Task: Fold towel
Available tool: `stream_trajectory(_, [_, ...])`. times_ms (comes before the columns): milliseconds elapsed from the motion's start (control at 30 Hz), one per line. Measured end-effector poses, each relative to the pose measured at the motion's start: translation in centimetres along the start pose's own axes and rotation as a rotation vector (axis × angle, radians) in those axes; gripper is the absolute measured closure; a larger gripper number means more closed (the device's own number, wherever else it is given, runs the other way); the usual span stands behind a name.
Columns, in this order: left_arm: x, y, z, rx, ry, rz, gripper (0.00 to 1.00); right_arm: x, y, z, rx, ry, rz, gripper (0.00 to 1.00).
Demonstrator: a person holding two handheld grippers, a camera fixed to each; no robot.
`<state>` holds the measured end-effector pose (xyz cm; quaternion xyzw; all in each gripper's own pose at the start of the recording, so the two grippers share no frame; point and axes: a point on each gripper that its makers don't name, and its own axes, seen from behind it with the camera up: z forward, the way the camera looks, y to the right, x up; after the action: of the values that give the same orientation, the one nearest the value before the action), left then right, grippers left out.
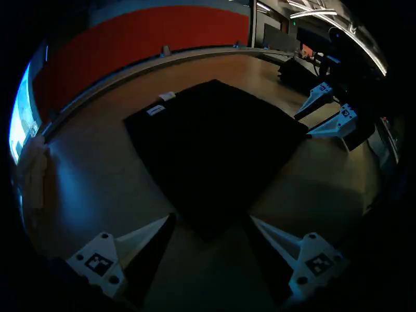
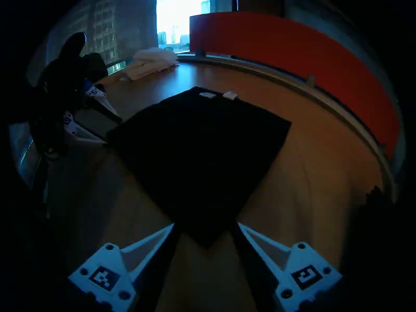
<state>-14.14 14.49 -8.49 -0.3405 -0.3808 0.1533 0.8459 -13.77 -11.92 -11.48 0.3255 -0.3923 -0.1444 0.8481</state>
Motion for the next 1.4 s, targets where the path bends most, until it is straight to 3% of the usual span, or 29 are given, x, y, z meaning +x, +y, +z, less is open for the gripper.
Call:
stream_trajectory(300, [0.2,0.3,0.1,-0.005,-0.01,0.006,0.33,0.0,0.3,0.0,0.0,-0.005,0.009,0.62])
stream_trajectory(433, [0.3,0.4,0.2,-0.001,-0.012,0.001,0.52,0.1,0.2,0.0,0.007,-0.01,0.01,0.71])
stream_trajectory(500, [0.4,0.4,0.3,0.004,-0.013,-0.004,0.71,0.1,0.1,0.0,0.012,-0.012,0.011,0.78])
stream_trajectory(567, [0.5,0.3,0.3,0.011,-0.014,-0.011,0.79,0.1,-0.1,0.0,0.018,-0.013,0.014,0.82])
stream_trajectory(967, [1.7,0.0,-1.0,0.02,0.002,-0.069,0.84,2.1,-0.5,-1.3,0.012,0.033,0.013,0.84])
stream_trajectory(1400, [5.8,-0.8,-5.0,0.072,0.072,-0.081,0.84,7.6,0.4,-4.8,-0.027,0.142,-0.007,0.84])
